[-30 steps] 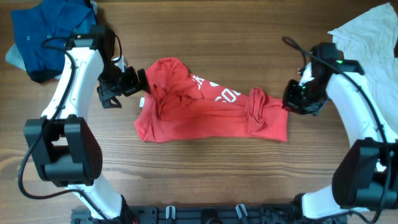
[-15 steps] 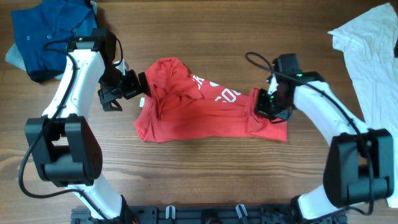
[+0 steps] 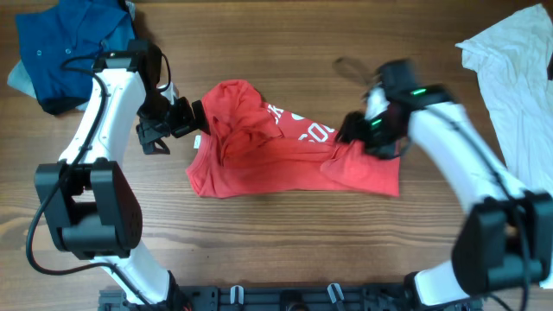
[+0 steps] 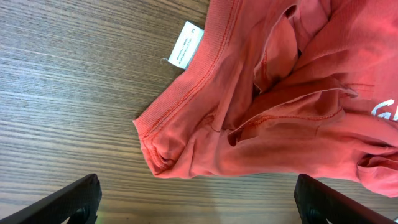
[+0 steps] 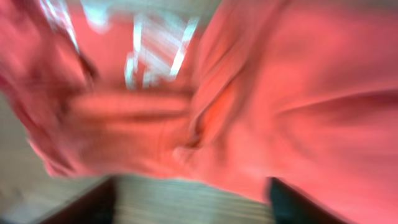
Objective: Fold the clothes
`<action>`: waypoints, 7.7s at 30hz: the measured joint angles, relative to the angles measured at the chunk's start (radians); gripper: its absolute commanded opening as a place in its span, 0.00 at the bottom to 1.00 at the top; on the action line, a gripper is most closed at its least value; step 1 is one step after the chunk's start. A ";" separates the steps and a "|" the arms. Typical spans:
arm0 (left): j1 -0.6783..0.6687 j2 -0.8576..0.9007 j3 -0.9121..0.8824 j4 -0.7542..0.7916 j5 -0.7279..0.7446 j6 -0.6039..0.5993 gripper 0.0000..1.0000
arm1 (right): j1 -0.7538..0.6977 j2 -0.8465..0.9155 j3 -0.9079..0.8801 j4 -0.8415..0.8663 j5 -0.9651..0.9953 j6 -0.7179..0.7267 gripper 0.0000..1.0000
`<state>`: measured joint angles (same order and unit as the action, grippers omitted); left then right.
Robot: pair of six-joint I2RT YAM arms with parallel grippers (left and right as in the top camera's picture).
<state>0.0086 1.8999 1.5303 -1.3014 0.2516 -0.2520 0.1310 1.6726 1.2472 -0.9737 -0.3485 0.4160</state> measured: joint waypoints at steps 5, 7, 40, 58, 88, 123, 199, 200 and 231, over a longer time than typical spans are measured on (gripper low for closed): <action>0.000 0.000 0.000 0.002 0.000 0.000 1.00 | -0.261 -0.071 0.067 -0.086 0.062 -0.157 0.99; 0.000 0.000 0.000 0.006 0.000 0.000 1.00 | -0.312 -0.055 0.065 -0.121 0.070 -0.211 0.99; 0.000 0.000 0.000 0.011 0.000 0.000 1.00 | -0.367 -0.013 -0.096 -0.085 0.129 -0.150 0.04; 0.000 0.000 0.000 0.025 0.000 0.000 1.00 | 0.137 0.016 -0.074 0.039 0.355 -0.002 0.13; 0.000 0.000 0.000 0.027 0.000 0.000 1.00 | 0.061 0.203 0.082 0.086 0.135 -0.009 0.04; 0.000 0.000 0.000 0.023 0.000 0.000 1.00 | 0.058 -0.051 -0.503 0.361 -0.086 0.093 0.05; -0.039 0.112 -0.016 -0.056 -0.134 -0.054 0.04 | 0.058 -0.399 -0.151 -0.134 0.008 -0.037 0.99; -0.072 0.055 -0.004 -0.064 -0.148 -0.055 0.04 | 0.058 -0.399 -0.151 -0.122 0.014 -0.037 1.00; -0.356 -0.139 -0.029 0.029 -0.079 -0.158 0.78 | 0.058 -0.398 -0.272 -0.051 0.012 -0.028 1.00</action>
<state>-0.3477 1.7611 1.5017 -1.2720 0.1730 -0.4099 0.1890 1.2743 0.9752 -1.0252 -0.3363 0.3882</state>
